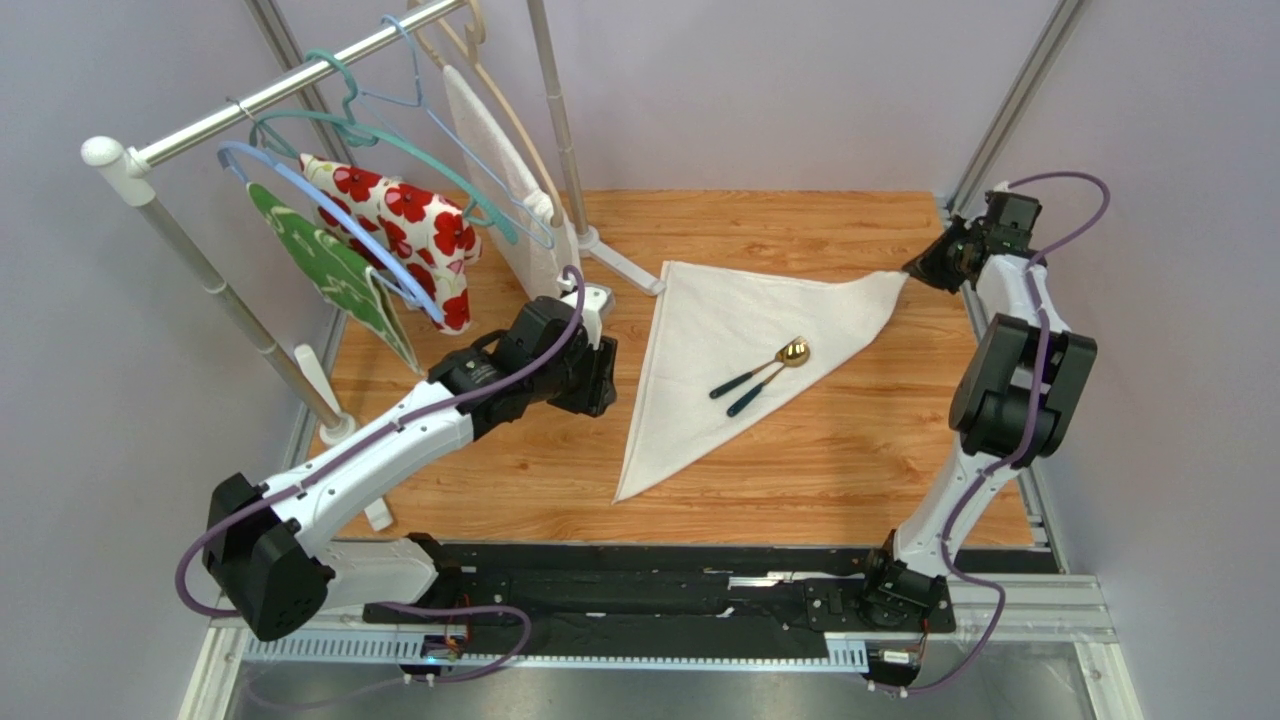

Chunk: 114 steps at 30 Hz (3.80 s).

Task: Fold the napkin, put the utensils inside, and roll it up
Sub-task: Fold the napkin

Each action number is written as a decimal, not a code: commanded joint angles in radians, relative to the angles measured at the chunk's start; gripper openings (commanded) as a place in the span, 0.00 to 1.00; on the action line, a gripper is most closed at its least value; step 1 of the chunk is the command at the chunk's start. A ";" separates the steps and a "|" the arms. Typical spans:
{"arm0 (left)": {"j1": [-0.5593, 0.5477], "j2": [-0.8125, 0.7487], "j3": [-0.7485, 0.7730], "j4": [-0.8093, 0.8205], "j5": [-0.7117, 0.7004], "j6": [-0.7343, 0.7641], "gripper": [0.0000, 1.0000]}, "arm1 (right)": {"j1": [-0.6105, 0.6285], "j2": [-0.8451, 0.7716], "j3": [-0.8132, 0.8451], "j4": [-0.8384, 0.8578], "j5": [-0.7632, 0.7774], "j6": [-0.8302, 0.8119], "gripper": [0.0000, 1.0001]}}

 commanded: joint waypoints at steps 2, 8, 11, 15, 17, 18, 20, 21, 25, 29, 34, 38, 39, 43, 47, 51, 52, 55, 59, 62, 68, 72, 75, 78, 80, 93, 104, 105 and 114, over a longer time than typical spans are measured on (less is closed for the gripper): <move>0.016 -0.026 0.043 -0.073 0.004 0.087 0.54 | 0.145 -0.218 -0.172 0.095 -0.029 -0.002 0.00; 0.034 -0.066 0.021 -0.067 -0.013 0.096 0.54 | 0.321 -0.419 -0.412 0.123 0.021 0.013 0.00; 0.033 -0.086 0.024 -0.075 -0.001 0.094 0.54 | 0.416 -0.494 -0.498 0.124 0.063 0.024 0.00; 0.034 -0.100 0.041 -0.105 0.021 0.113 0.54 | 0.519 -0.562 -0.568 0.138 0.089 0.035 0.00; 0.033 -0.104 0.044 -0.121 0.021 0.120 0.54 | 0.540 -0.583 -0.597 0.141 0.100 0.041 0.00; 0.034 -0.109 0.043 -0.125 0.021 0.127 0.54 | 0.554 -0.597 -0.604 0.149 0.100 0.046 0.00; 0.034 -0.115 0.043 -0.133 0.018 0.130 0.54 | 0.571 -0.607 -0.618 0.153 0.099 0.061 0.00; 0.034 -0.119 0.040 -0.135 0.016 0.133 0.54 | 0.588 -0.614 -0.628 0.165 0.100 0.066 0.00; 0.034 -0.124 0.032 -0.133 0.008 0.130 0.54 | 0.620 -0.598 -0.642 0.169 0.125 0.066 0.00; 0.034 -0.124 0.027 -0.132 0.005 0.130 0.54 | 0.646 -0.571 -0.671 0.202 0.128 0.089 0.00; 0.034 -0.126 0.020 -0.127 0.005 0.127 0.54 | 0.709 -0.547 -0.690 0.259 0.182 0.119 0.00; 0.034 -0.124 0.014 -0.125 0.005 0.124 0.54 | 0.735 -0.521 -0.693 0.282 0.192 0.136 0.00; 0.034 -0.124 0.012 -0.125 0.004 0.125 0.54 | 0.747 -0.515 -0.693 0.288 0.192 0.139 0.00; 0.034 -0.121 0.014 -0.127 0.004 0.127 0.54 | 0.768 -0.496 -0.699 0.297 0.194 0.147 0.00; 0.034 -0.119 0.014 -0.129 0.004 0.128 0.54 | 0.780 -0.487 -0.726 0.310 0.191 0.147 0.00; 0.034 -0.112 0.012 -0.129 0.005 0.130 0.54 | 0.800 -0.479 -0.754 0.310 0.203 0.138 0.00; 0.034 -0.110 0.014 -0.130 0.007 0.130 0.54 | 0.800 -0.478 -0.766 0.311 0.203 0.138 0.00; 0.033 -0.103 0.014 -0.133 0.008 0.130 0.54 | 0.809 -0.482 -0.783 0.313 0.211 0.135 0.00; 0.034 -0.098 0.014 -0.132 0.007 0.131 0.54 | 0.820 -0.499 -0.803 0.308 0.235 0.112 0.00; 0.034 -0.087 0.018 -0.132 0.015 0.134 0.57 | 0.823 -0.502 -0.805 0.305 0.231 0.093 0.21; 0.036 -0.051 0.093 -0.161 0.021 0.163 0.69 | 0.866 -0.599 -0.765 0.247 0.180 0.004 0.58; 0.077 -0.055 0.136 -0.170 0.002 0.193 0.73 | 0.924 -0.715 -0.736 0.167 0.189 -0.092 0.60; 0.167 -0.064 0.129 -0.152 0.024 0.196 0.74 | 0.962 -0.755 -0.756 0.169 0.197 -0.143 0.60; 0.232 -0.083 0.092 -0.123 0.091 0.180 0.74 | 1.045 -0.726 -0.782 0.176 0.206 -0.186 0.57; 0.284 -0.096 0.067 -0.113 0.104 0.164 0.74 | 1.121 -0.693 -0.785 0.182 0.261 -0.207 0.56; 0.350 -0.136 0.034 -0.092 0.147 0.137 0.74 | 1.637 -0.398 -0.647 0.235 0.694 -0.410 0.54; 0.353 -0.135 0.032 -0.092 0.156 0.136 0.74 | 1.679 -0.331 -0.648 0.244 0.742 -0.454 0.52; 0.353 -0.135 0.034 -0.092 0.156 0.134 0.74 | 1.679 -0.324 -0.650 0.248 0.745 -0.456 0.52; 0.355 -0.132 0.034 -0.092 0.157 0.136 0.74 | 1.677 -0.269 -0.662 0.294 0.717 -0.505 0.47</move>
